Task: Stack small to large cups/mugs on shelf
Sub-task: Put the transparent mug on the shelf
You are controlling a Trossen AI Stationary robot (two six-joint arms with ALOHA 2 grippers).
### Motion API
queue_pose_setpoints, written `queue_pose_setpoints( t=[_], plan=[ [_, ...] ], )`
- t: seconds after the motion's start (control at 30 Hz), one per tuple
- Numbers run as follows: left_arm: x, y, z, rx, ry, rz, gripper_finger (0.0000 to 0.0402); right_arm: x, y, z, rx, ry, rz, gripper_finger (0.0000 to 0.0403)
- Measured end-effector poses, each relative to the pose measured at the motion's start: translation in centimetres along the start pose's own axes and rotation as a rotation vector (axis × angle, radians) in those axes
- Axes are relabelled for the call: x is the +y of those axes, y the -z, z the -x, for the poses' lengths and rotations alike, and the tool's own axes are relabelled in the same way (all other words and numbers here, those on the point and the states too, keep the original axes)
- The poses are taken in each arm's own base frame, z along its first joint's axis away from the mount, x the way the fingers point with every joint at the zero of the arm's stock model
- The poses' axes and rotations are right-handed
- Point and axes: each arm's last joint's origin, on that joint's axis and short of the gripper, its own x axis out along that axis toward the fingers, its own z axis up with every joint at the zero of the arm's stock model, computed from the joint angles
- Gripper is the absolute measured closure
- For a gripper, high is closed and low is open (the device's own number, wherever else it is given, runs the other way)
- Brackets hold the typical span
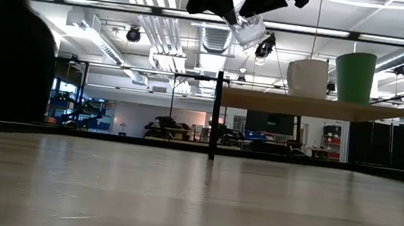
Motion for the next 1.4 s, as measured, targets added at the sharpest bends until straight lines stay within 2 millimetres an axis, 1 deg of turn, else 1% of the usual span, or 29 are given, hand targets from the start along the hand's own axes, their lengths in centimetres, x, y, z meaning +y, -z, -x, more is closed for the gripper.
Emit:
queue_pose_setpoints(
  t=[0.1,0.13,0.4,0.5,0.67,0.77,0.83,0.97,1.1,1.17,1.27,1.4],
  plan=[
    [0.0,0.0,0.0,0.001,0.0,-0.006,0.0401,-0.1,0.0,-0.1,0.002,-0.003,0.004,0.0376],
    [0.0,0.0,-0.1,0.004,0.0,-0.014,0.0401,-0.1,0.0,-0.1,0.002,-0.004,0.007,0.0382],
    [0.1,0.1,-0.2,0.009,-0.01,-0.061,0.0401,-0.1,0.0,-0.1,0.003,-0.004,0.002,0.0387],
    [0.4,0.0,-0.2,0.006,-0.046,-0.085,0.0401,-0.1,0.0,0.0,0.003,-0.006,0.002,0.0388],
    [0.7,0.0,-0.2,0.004,-0.048,-0.101,0.0401,0.0,0.0,0.1,0.003,-0.006,0.004,0.0388],
    [0.7,0.0,-0.2,0.004,-0.031,-0.179,0.0399,-0.1,0.0,0.1,0.003,-0.006,0.003,0.0388],
    [0.7,0.0,-0.2,0.004,-0.021,-0.214,0.039,0.0,0.0,0.1,0.004,-0.006,0.004,0.0388],
    [0.8,-0.4,-0.2,-0.035,-0.035,-0.236,0.0352,-0.1,0.1,0.1,0.01,0.0,-0.019,0.0389],
    [1.1,-1.2,0.0,-0.113,-0.072,-0.225,0.0311,-0.5,0.0,-0.2,0.012,0.013,-0.146,0.0389],
    [1.2,-1.5,0.1,-0.143,-0.087,-0.221,0.0295,-0.6,0.0,-0.4,0.013,0.019,-0.159,0.0389],
    [1.1,-2.0,0.2,-0.193,-0.089,-0.217,0.028,-0.7,0.0,-0.8,0.013,0.046,-0.144,0.0389],
    [1.0,-2.1,0.2,-0.203,-0.088,-0.214,0.0277,-1.0,0.3,-2.1,0.027,0.107,-0.168,0.0389]
  ],
)
